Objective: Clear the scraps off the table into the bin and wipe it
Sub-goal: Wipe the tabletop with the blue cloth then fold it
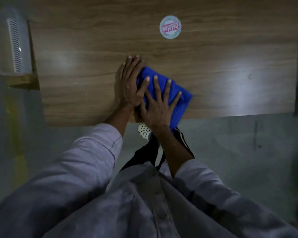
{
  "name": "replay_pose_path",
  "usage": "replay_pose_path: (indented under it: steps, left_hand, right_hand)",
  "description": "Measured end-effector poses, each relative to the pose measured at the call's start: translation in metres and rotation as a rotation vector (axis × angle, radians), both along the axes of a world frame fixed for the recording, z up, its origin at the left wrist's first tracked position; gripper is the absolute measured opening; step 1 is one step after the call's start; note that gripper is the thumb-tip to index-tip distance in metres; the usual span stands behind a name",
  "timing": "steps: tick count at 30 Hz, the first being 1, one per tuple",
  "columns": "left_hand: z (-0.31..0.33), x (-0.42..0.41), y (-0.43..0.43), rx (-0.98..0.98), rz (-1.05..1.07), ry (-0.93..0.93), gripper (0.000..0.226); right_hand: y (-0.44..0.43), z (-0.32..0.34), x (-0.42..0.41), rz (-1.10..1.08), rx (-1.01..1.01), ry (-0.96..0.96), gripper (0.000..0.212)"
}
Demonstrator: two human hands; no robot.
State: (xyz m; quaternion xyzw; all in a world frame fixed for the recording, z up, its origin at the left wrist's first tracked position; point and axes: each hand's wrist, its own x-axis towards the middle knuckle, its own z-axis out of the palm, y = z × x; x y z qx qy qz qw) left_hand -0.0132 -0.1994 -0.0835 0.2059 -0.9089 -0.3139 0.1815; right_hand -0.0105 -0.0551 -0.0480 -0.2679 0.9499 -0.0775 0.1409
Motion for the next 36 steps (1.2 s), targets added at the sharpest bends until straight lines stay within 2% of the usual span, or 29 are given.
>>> replay_pose_path:
  steps: [3, 6, 9, 11, 15, 18, 22, 26, 28, 31, 33, 36]
  left_hand:
    - [0.002, 0.001, 0.0, -0.017, -0.01, -0.004, 0.052]
    - [0.003, -0.005, 0.003, -0.046, 0.044, 0.007, 0.052]
    - [0.003, -0.008, 0.004, -0.092, 0.054, -0.012, 0.055]
    - [0.004, -0.007, 0.005, -0.106, 0.048, -0.017, 0.057]
    - [0.011, -0.007, 0.007, -0.038, 0.111, -0.051, 0.057]
    - [0.013, -0.013, 0.007, -0.029, 0.181, -0.067, 0.05]
    - [0.011, -0.044, -0.006, -0.197, 0.15, -0.173, 0.047]
    - [0.008, -0.091, -0.041, -0.173, 0.152, -0.181, 0.051]
    - [0.008, -0.112, -0.056, -0.153, 0.172, -0.179, 0.052]
    - [0.01, -0.138, -0.07, -0.079, 0.192, -0.203, 0.057]
    - [0.009, -0.155, -0.081, -0.009, 0.169, -0.195, 0.059]
    - [0.005, -0.181, -0.096, -0.037, 0.152, -0.148, 0.056]
  right_hand:
    - [0.044, 0.0, -0.006, 0.07, -0.021, 0.01, 0.057]
    - [0.079, 0.002, -0.044, -0.023, 0.048, 0.013, 0.06]
    - [0.051, 0.0, -0.088, -0.237, 0.031, -0.001, 0.06]
    - [0.008, -0.002, -0.109, -0.298, 0.008, -0.011, 0.061]
    - [-0.042, -0.006, -0.107, -0.047, 0.011, 0.008, 0.061]
    - [-0.002, -0.003, -0.097, 0.124, 0.01, 0.022, 0.061]
    - [0.029, -0.003, -0.144, 0.069, 0.023, 0.002, 0.06]
    - [-0.028, -0.005, -0.22, -0.147, -0.036, -0.001, 0.061]
    - [-0.073, -0.008, -0.226, -0.184, -0.035, -0.002, 0.061]
    - [-0.108, -0.009, -0.203, 0.023, -0.007, 0.001, 0.062]
    - [-0.093, -0.008, -0.194, 0.186, -0.005, 0.008, 0.064]
    - [-0.049, -0.007, -0.212, 0.234, -0.032, 0.032, 0.058]
